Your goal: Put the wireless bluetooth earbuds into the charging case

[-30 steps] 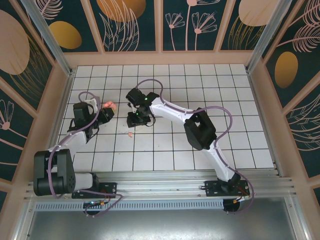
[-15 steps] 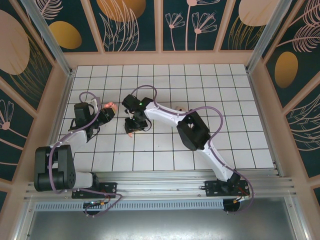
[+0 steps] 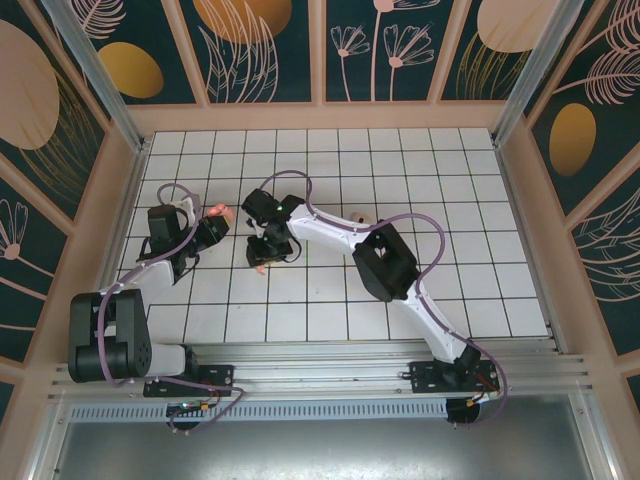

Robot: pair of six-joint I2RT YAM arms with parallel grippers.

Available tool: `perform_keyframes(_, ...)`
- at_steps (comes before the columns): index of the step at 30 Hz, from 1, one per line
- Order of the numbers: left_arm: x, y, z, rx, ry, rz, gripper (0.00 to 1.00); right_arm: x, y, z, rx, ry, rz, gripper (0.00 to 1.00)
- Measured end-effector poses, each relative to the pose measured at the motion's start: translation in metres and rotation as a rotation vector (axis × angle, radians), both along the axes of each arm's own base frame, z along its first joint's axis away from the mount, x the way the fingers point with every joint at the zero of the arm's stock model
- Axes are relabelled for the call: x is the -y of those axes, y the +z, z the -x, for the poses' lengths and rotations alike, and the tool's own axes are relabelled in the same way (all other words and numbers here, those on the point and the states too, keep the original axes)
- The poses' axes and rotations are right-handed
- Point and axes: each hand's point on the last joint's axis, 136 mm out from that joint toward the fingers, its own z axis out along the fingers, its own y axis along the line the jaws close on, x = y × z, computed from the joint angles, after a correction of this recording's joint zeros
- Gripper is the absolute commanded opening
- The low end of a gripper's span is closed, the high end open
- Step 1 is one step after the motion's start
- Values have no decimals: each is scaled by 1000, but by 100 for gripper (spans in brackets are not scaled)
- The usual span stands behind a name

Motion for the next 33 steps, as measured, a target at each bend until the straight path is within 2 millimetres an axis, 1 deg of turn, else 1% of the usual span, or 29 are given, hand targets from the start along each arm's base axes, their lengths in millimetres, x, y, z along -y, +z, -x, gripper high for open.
perform_keyframes(5, 0, 0, 0, 0, 0, 0, 18, -4, 2, 0, 6, 4, -8, 38)
perform_keyframes(15, 0, 0, 0, 0, 0, 0, 18, -1, -12, 3, -13, 5, 19, 38)
perform_keyframes(28, 0, 0, 0, 1, 0, 0, 18, -2, -12, 2, -20, -6, 22, 37)
perform_keyframes(33, 0, 0, 0, 1, 0, 0, 18, -1, -13, 2, -23, -13, 30, 33)
